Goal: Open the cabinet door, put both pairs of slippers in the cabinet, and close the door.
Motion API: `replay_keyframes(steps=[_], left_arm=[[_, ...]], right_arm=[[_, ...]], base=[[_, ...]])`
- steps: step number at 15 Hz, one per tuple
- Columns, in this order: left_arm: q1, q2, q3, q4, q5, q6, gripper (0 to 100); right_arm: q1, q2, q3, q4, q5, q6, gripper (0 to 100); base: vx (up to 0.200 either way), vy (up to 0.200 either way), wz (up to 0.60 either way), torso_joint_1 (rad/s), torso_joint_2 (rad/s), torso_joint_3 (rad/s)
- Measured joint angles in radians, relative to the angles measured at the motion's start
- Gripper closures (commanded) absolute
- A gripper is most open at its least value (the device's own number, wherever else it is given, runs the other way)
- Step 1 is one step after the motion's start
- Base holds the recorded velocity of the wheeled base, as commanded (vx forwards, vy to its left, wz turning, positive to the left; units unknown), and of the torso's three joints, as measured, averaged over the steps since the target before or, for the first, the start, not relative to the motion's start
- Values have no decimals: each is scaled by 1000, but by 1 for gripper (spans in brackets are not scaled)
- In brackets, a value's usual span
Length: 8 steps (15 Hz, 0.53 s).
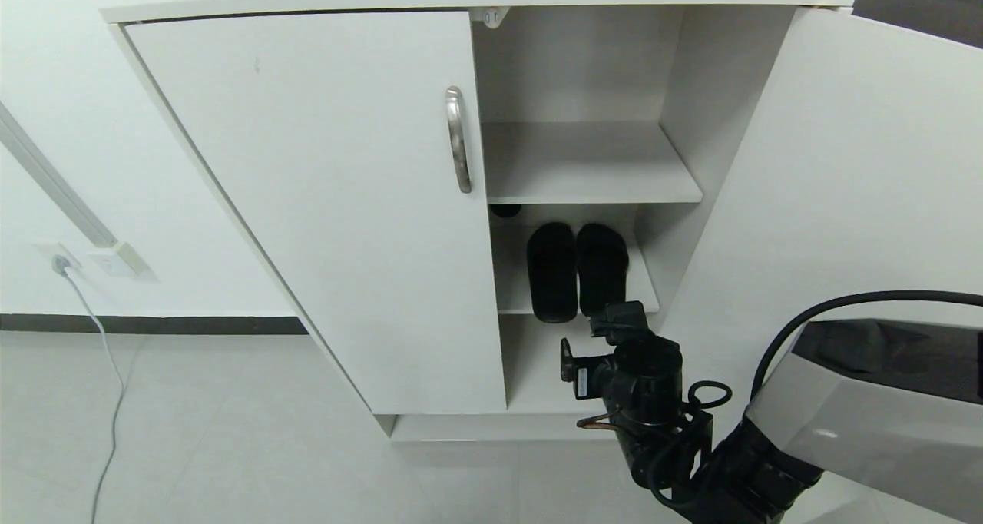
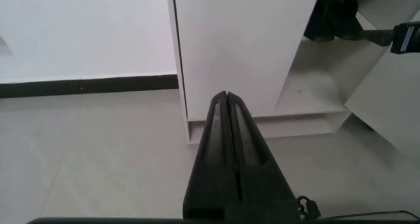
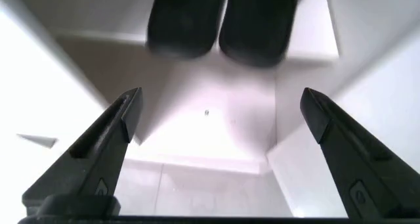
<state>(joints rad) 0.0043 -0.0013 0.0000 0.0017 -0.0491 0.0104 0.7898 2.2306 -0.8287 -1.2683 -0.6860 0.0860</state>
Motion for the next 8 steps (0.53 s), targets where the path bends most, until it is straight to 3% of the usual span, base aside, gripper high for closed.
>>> replay_keyframes(steps=[8], left_arm=[[0,0,0,0,-1,0,100]], right_arm=[[0,-11,14,0,0,-3,0]], base=[[0,0,0,0,0,0]])
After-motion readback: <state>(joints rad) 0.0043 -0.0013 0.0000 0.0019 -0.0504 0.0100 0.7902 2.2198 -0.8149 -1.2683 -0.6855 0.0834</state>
